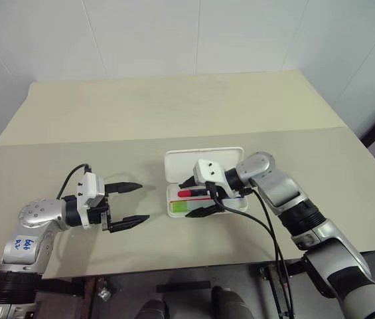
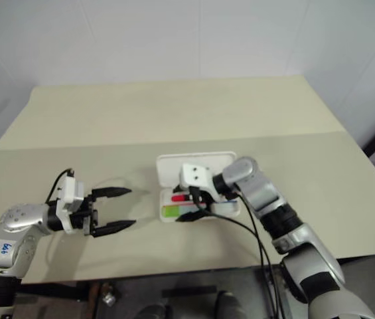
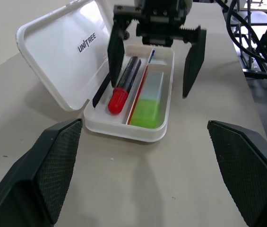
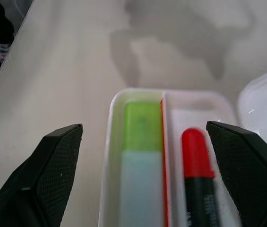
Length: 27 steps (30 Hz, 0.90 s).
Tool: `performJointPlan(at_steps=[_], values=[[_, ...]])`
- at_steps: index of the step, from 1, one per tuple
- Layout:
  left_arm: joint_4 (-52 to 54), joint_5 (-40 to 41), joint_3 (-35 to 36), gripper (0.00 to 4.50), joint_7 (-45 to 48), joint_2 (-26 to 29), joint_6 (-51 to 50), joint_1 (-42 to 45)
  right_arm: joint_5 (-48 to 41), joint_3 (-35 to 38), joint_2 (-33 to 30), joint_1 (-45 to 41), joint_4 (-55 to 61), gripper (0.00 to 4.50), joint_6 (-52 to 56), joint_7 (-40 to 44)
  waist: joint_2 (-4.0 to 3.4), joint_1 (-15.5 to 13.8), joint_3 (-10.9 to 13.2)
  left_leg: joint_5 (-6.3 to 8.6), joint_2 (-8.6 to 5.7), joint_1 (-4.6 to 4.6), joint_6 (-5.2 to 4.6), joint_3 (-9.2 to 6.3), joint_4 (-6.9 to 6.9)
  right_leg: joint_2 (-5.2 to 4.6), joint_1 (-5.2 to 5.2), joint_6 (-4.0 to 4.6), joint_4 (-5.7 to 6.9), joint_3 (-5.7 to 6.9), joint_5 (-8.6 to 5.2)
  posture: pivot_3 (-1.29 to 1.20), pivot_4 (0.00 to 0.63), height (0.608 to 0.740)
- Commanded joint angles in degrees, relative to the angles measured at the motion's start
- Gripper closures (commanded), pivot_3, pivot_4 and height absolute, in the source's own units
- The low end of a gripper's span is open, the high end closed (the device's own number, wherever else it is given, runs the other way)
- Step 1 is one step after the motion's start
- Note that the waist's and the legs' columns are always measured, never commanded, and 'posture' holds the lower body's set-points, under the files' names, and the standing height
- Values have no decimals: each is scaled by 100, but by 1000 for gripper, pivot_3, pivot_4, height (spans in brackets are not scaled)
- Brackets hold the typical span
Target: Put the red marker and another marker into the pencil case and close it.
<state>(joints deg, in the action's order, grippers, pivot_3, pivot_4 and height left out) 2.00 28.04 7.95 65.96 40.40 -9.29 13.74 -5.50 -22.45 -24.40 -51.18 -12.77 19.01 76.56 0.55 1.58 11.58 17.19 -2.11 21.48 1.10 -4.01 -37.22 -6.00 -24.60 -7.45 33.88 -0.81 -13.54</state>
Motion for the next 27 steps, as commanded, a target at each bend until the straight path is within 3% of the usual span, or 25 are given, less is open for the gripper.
performJointPlan(at_steps=[1,10,16,27], values=[[160,64,31,0,15,-39,91,146,-432,455,-234,28,693,45,429,30,0,-3,0,0,0,0,0,-1,0,0,0,0,0,0,0,0,150,740],[-19,36,-146,0,147,-153,58,436,-1638,1578,-1232,1091,2674,45,1995,-328,3,-80,-1,4,0,2,-2,2,-1,-1,2,2,-6,2,-1,0,150,740],[-362,-27,-307,0,286,-250,124,841,-1780,2680,-1934,1939,2736,45,2273,-1074,4,-165,-2,4,0,1,-2,6,-10,0,3,4,-19,2,-2,0,150,740],[-690,-121,-508,0,466,-437,182,1238,-1527,3694,-1541,2796,2459,45,2365,-3322,5,-137,-2,4,0,-3,-2,15,-10,2,4,3,-8,-7,-2,0,150,740]])
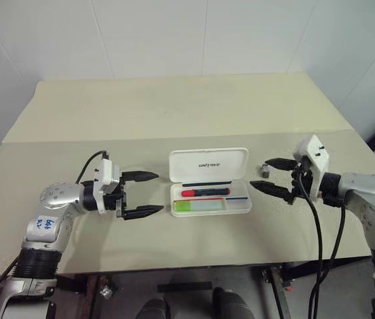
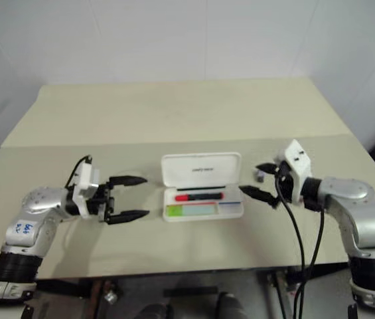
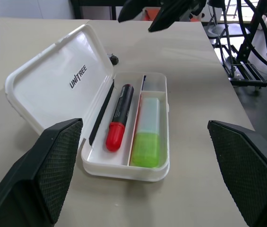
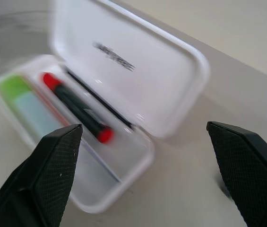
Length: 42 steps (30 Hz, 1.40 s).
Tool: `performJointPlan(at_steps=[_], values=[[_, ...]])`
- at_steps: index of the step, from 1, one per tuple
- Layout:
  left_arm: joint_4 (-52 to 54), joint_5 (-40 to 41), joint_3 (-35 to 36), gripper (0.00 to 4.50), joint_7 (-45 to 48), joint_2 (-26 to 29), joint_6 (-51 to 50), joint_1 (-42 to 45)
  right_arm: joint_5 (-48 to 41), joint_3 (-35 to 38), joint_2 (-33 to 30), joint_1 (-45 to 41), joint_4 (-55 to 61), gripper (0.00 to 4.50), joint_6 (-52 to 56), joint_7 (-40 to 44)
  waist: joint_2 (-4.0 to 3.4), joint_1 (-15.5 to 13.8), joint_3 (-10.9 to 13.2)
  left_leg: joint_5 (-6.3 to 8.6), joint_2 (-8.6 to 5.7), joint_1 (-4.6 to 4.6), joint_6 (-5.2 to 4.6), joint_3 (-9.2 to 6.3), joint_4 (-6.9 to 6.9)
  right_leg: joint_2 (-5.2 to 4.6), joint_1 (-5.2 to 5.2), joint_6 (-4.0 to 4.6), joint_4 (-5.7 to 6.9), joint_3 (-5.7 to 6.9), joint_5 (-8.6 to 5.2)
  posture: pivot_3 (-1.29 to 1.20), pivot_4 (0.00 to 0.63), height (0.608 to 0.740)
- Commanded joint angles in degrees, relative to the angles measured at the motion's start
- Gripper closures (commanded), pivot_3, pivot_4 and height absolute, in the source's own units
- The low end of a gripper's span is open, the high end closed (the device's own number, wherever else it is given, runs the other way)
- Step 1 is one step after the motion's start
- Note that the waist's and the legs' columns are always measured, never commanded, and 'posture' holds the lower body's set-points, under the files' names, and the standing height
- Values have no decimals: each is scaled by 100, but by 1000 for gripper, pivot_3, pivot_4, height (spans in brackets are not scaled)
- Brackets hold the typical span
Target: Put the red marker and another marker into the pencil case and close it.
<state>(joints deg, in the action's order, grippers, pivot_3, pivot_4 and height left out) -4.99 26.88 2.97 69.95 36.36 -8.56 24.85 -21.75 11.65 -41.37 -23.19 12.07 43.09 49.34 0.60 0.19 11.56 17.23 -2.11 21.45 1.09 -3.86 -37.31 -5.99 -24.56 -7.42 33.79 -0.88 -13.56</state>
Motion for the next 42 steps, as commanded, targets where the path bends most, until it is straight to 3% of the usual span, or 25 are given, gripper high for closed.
performJointPlan(at_steps=[1,9,22,25,35,39,42], values=[[-10,-13,-19,0,72,-49,110,153,122,300,244,8,-61,45,-48,-786,0,-1,0,0,0,0,0,1,-2,0,0,0,-1,-2,0,0,150,740],[-86,-59,-123,0,53,-224,105,351,580,233,1335,-230,-943,45,-641,-2419,1,0,-1,-2,-1,-4,0,1,-3,1,1,0,5,-6,0,0,150,740],[17,-35,-81,0,-95,-264,111,290,1037,-156,1937,-415,-2328,45,-1837,-2798,2,23,-1,-2,1,-5,-1,6,1,7,2,-4,13,-11,2,0,150,740],[38,-35,-65,0,-137,-262,124,270,1104,-131,1929,-461,-2592,633,-1937,-2904,2,37,-1,-2,1,-15,-1,10,2,8,5,-3,10,-17,2,0,150,740],[47,-31,-74,0,-218,-281,174,245,1069,-22,1818,-666,-2878,4024,-2078,-2991,4,19,-2,-7,-3,-25,-4,11,-5,10,12,-7,13,-33,5,0,150,740],[30,-37,-93,0,-225,-294,197,261,1009,-45,1589,-659,-2710,4146,-2139,-2663,3,9,-2,-7,-2,-24,-4,11,-1,10,12,-7,10,-33,5,0,150,740],[14,-34,-104,0,-212,-301,204,263,872,54,966,-573,-2564,4146,-2134,-1993,2,2,-1,-6,-3,-19,-5,12,3,10,10,-7,11,-32,5,0,150,740]])
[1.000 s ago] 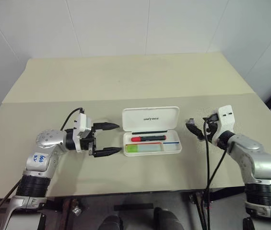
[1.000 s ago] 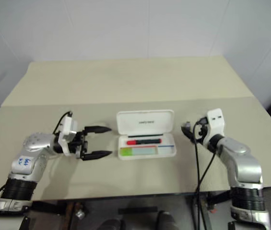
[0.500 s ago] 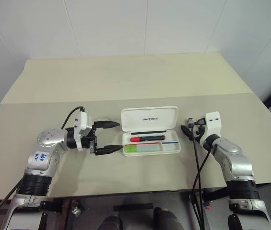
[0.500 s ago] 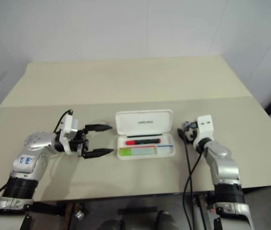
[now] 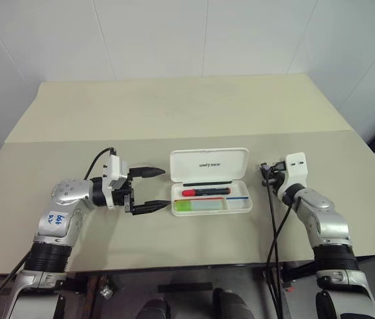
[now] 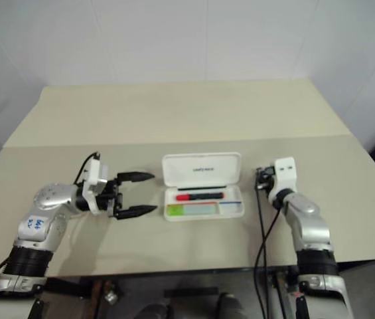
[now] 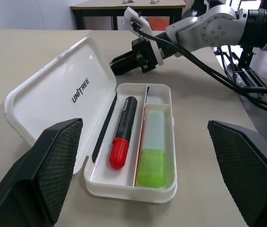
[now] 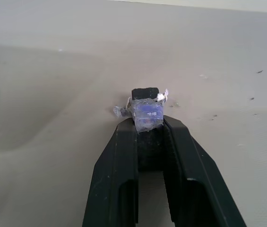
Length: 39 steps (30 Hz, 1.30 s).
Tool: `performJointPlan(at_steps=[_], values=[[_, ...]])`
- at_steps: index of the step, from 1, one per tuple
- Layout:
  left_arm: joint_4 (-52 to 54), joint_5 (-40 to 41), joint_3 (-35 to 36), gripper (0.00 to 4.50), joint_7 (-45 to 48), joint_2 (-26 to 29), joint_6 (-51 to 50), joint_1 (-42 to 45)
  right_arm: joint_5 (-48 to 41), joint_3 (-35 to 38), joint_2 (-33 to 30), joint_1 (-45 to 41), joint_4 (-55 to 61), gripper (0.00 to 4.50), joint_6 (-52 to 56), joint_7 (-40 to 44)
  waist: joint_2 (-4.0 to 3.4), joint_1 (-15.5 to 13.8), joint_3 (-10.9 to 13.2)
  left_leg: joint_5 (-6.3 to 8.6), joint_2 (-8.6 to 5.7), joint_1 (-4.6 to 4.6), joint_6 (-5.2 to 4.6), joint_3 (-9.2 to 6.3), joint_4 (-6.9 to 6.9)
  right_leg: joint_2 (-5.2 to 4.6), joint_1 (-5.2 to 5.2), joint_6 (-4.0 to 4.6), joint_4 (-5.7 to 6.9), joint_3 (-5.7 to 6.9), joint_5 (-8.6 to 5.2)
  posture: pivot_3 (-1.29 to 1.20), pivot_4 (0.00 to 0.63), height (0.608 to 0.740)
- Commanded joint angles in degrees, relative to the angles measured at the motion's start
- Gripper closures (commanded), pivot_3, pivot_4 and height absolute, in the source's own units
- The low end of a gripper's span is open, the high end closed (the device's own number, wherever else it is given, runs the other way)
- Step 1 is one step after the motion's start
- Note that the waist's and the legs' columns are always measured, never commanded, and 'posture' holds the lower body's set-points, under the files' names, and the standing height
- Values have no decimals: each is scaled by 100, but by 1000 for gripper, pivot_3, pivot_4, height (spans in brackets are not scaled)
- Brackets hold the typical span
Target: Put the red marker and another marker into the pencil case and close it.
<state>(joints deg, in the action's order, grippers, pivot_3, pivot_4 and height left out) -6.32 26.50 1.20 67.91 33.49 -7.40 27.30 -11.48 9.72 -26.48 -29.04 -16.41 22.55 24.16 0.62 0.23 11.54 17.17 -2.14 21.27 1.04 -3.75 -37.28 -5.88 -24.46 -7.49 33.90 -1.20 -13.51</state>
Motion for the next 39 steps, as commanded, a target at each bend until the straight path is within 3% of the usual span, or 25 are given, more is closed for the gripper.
performJointPlan(at_steps=[1,7,13,21,31,39], values=[[144,4,70,0,-3,-15,90,15,-197,285,-754,52,300,4146,-86,744,-1,-7,1,1,0,3,-2,0,2,0,0,0,0,0,0,0,150,740],[142,15,87,0,29,-1,99,-27,-734,499,-1771,533,761,4146,-264,2280,-1,4,1,8,5,5,-13,15,9,3,-1,-3,-13,1,0,0,150,740],[120,9,97,0,85,34,102,-61,-1420,356,-2290,1195,1863,4146,-363,3958,-1,31,1,10,13,-6,-17,36,3,13,1,-10,-14,-21,2,0,150,740],[202,26,82,0,94,43,64,-121,-1378,-480,-2252,1003,2075,4146,-582,4972,1,19,1,10,12,-11,-17,46,-29,23,4,-24,-16,-54,16,0,150,740],[558,103,122,0,7,108,-126,-343,-809,-1376,-1726,17,760,4146,-1466,5583,2,3,2,12,12,-6,-16,51,-29,23,-2,-26,-20,-61,19,0,150,740],[765,126,228,0,-94,183,-223,-516,-531,-1645,-1526,-430,-58,4146,-1962,5961,2,-2,2,13,12,-4,-16,50,-27,22,-3,-26,-27,-61,19,0,150,740]])
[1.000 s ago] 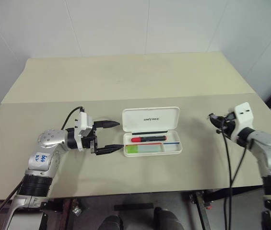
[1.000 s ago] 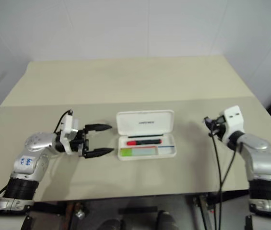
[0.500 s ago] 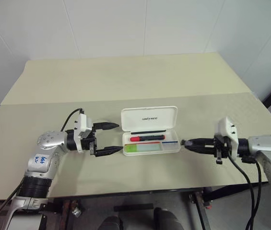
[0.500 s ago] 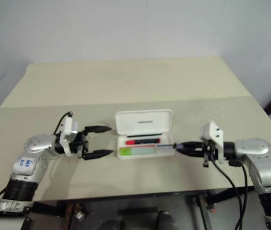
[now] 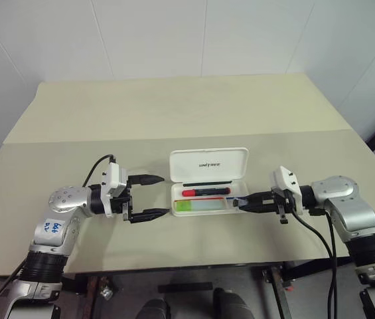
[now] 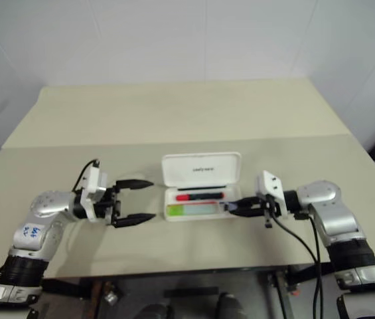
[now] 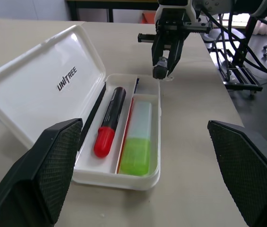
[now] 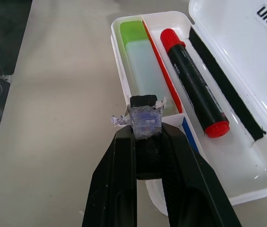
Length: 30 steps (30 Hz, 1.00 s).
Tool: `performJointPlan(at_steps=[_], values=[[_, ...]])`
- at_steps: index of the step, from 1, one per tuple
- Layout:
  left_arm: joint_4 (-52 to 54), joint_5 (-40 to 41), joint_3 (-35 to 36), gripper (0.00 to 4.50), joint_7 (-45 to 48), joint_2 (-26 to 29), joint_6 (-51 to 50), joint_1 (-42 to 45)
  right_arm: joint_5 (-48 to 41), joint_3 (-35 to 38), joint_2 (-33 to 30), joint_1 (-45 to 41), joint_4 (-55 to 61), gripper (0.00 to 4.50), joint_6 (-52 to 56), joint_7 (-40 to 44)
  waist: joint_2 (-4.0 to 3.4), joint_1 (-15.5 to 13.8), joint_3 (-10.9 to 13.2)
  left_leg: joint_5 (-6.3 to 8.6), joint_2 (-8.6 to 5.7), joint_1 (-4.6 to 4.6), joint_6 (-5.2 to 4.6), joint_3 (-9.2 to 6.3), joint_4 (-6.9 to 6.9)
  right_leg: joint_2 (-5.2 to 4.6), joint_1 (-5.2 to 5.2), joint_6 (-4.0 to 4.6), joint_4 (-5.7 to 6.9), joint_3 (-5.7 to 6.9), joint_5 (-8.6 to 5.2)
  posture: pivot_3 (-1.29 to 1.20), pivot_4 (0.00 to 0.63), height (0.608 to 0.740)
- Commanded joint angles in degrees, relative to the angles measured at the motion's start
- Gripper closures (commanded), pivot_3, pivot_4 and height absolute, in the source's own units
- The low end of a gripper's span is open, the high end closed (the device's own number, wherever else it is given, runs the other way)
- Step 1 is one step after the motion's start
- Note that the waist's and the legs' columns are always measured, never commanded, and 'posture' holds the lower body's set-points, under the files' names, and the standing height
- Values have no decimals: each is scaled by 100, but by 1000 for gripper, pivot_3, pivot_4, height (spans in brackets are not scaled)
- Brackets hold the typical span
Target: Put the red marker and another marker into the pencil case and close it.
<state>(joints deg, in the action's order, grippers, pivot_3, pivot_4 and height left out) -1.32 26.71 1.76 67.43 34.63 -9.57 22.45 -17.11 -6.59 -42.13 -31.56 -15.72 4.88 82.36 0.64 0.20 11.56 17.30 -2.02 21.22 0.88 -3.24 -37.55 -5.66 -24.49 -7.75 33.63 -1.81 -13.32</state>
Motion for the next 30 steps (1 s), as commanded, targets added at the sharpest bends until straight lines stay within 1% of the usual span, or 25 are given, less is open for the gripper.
performJointPlan(at_steps=[1,9,20,22,26,28,30], values=[[289,108,179,0,-65,69,-16,-47,65,-25,71,-239,-222,4146,-246,167,0,1,0,0,0,0,0,1,0,0,0,0,0,0,0,0,150,740],[375,117,227,0,-158,82,-39,-114,306,-72,219,-655,-962,4146,-702,367,0,12,0,1,1,-2,1,3,0,0,-1,0,1,0,0,0,150,740],[445,138,281,0,-216,126,-53,-156,476,-164,402,-881,-1487,4146,-1045,535,0,11,0,1,1,-1,2,6,2,0,-3,0,1,-1,0,0,150,740],[452,134,305,0,-216,139,-59,-162,475,-157,416,-895,-1535,3373,-1054,568,0,12,0,1,2,-1,2,6,3,0,-3,0,0,-1,0,0,150,740],[460,116,331,0,-222,136,-70,-168,421,-83,491,-964,-1579,2114,-1177,527,0,18,0,1,2,-2,3,7,2,0,-3,0,1,-1,0,0,150,740],[455,113,329,0,-227,130,-70,-161,392,-52,500,-976,-1521,1329,-1183,511,0,22,0,1,2,-3,3,8,2,0,-3,0,2,-1,0,0,150,740],[441,110,323,0,-229,121,-69,-149,314,-13,464,-963,-1371,644,-1074,542,0,20,0,1,2,-3,3,8,2,0,-3,0,2,-1,0,0,150,740]])
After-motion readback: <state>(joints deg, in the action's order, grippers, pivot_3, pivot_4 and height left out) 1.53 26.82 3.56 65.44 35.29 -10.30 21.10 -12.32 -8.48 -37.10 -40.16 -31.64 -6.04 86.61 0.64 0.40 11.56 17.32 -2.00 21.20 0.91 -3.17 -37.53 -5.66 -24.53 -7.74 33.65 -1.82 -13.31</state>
